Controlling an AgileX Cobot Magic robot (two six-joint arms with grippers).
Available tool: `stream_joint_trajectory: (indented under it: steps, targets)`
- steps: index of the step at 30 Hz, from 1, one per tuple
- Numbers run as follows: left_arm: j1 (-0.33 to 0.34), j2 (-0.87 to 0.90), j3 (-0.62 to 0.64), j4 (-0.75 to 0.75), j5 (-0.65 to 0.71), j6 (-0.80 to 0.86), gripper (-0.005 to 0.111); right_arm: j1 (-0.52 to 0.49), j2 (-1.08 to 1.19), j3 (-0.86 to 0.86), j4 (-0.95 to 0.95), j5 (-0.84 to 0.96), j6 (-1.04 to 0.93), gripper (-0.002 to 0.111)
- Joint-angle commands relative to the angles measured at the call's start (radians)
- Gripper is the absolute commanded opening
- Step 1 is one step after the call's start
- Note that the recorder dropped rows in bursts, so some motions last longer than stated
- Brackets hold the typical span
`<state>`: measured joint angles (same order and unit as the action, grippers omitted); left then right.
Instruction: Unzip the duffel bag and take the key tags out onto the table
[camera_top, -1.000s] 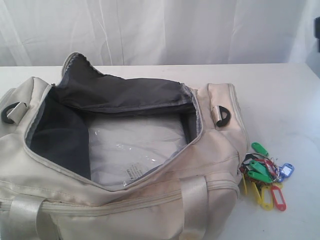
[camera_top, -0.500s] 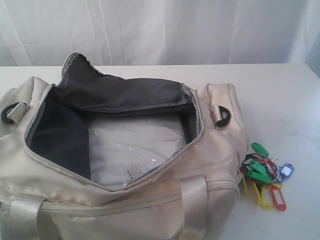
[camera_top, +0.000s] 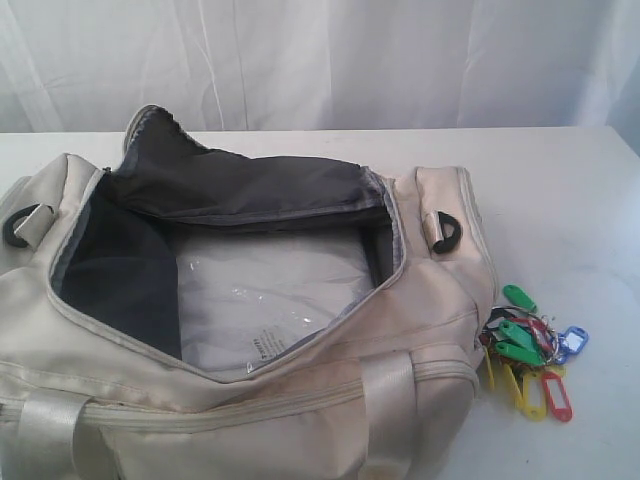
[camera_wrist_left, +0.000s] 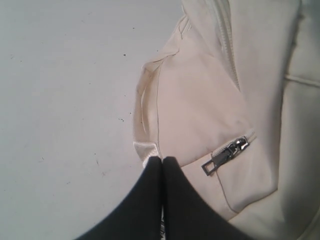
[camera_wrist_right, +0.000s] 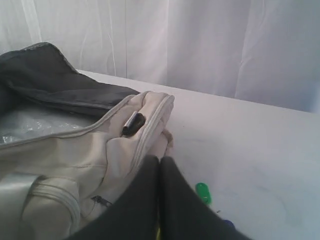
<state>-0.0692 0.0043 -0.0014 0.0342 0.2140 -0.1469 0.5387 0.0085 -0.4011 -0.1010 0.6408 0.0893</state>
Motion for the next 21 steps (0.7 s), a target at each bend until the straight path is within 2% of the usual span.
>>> stream_joint_trajectory:
  steps: [1, 11, 15, 18, 21]
  targets:
    - [0.003, -0.004, 0.001, -0.003, -0.005, -0.007, 0.000, 0.001, -0.008, 0.066, 0.002, -0.083, -0.002, 0.000]
    - [0.003, -0.004, 0.001, -0.003, -0.007, -0.007, 0.000, 0.001, -0.008, 0.217, 0.006, -0.132, -0.002, 0.000]
    - [0.003, -0.004, 0.001, -0.003, -0.007, -0.007, 0.000, 0.001, -0.008, 0.334, 0.009, -0.432, -0.002, 0.000]
    - [0.003, -0.004, 0.001, -0.003, -0.010, -0.007, 0.000, 0.001, -0.008, 0.401, 0.019, -0.551, -0.002, 0.000]
    - [0.003, -0.004, 0.001, -0.003, -0.010, -0.007, 0.000, 0.001, -0.008, 0.401, 0.019, -0.415, -0.002, 0.000]
